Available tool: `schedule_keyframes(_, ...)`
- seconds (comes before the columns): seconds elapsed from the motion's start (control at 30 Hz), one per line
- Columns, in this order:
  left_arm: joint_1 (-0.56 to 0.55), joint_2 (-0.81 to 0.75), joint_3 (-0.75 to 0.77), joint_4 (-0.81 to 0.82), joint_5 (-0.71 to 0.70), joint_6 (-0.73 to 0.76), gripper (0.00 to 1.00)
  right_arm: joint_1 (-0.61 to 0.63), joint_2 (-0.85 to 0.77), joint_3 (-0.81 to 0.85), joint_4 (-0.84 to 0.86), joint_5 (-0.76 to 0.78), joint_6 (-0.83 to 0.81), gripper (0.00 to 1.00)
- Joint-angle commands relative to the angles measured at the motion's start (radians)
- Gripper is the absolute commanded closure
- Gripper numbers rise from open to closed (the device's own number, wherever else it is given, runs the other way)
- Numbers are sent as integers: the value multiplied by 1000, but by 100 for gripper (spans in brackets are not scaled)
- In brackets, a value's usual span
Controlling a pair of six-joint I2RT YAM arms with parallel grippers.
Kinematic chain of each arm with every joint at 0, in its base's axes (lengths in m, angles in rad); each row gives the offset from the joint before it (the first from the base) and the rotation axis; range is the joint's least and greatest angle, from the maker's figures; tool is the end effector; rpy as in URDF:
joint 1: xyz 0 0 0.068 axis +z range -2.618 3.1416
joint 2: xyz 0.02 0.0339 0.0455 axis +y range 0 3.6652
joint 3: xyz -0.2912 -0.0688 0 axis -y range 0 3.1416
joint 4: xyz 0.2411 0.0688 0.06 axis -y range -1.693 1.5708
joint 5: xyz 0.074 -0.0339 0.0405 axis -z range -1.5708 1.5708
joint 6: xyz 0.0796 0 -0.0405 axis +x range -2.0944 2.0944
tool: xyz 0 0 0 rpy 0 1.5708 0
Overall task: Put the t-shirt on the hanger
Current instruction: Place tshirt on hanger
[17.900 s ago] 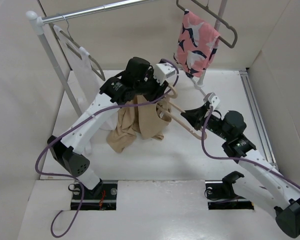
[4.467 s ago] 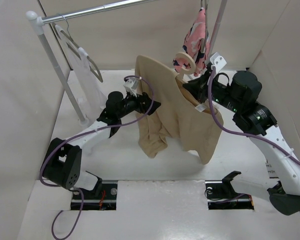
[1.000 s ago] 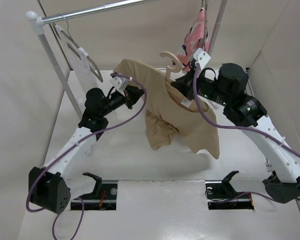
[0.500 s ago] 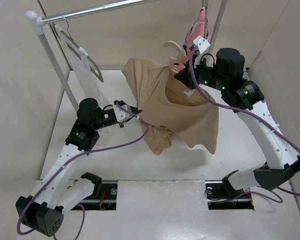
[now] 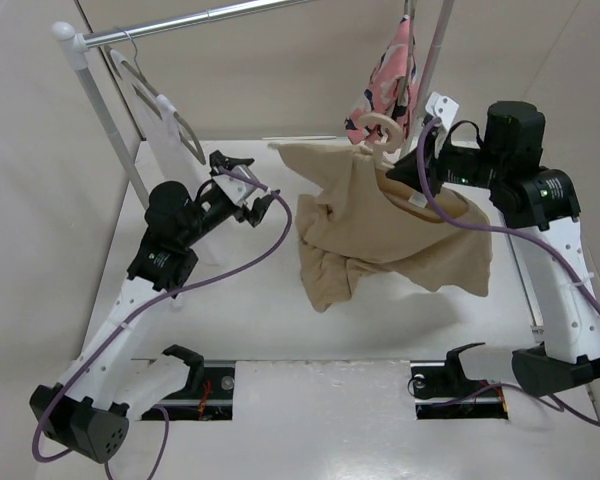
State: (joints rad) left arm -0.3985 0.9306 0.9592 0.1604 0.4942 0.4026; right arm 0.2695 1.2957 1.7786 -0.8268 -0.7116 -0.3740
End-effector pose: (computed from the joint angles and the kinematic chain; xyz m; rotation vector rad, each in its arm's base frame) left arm 0.1944 -0.1228 0.4410 0.9067 1.0838 -0.3376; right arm 0.2300 0.1175 0.5136 -1.0224 1.5685 0.6056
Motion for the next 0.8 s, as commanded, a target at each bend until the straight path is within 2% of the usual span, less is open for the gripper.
schedule_keyframes(0.0,6,49,59,42,-82,13,28,-4,-33,19,-122,-225,-150,100)
schedule_keyframes(0.03,6,63,59,42,-82,13,25,-4,-33,19,-135,-226,-170,100)
schedule_keyframes(0.17,78,109,79,2,90,79,22,-4,-33,19,-210,-226,-206,100)
schedule_keyframes(0.2,78,123,94,-48,207,114,22,-4,-45,19,-210,-207,-215,100)
schedule_keyframes(0.27,89,137,118,-131,314,251,22,-4,-59,-2,-210,-181,-215,100)
schedule_keyframes(0.3,89,148,118,-225,402,306,23,-4,-71,-2,-210,-181,-215,100)
schedule_keyframes(0.37,89,159,127,-281,441,360,44,-4,-82,-2,-210,-170,-215,100)
schedule_keyframes(0.47,89,191,148,-326,452,351,100,-4,-93,-2,-210,-170,-215,100)
schedule_keyframes(0.63,89,191,148,-326,434,282,100,-4,-93,18,-210,-170,-215,100)
schedule_keyframes(0.7,89,212,148,-282,324,172,100,-4,-93,30,-210,-170,-215,100)
schedule_keyframes(0.77,115,244,124,-282,282,156,100,-4,-104,41,-210,-147,-224,100)
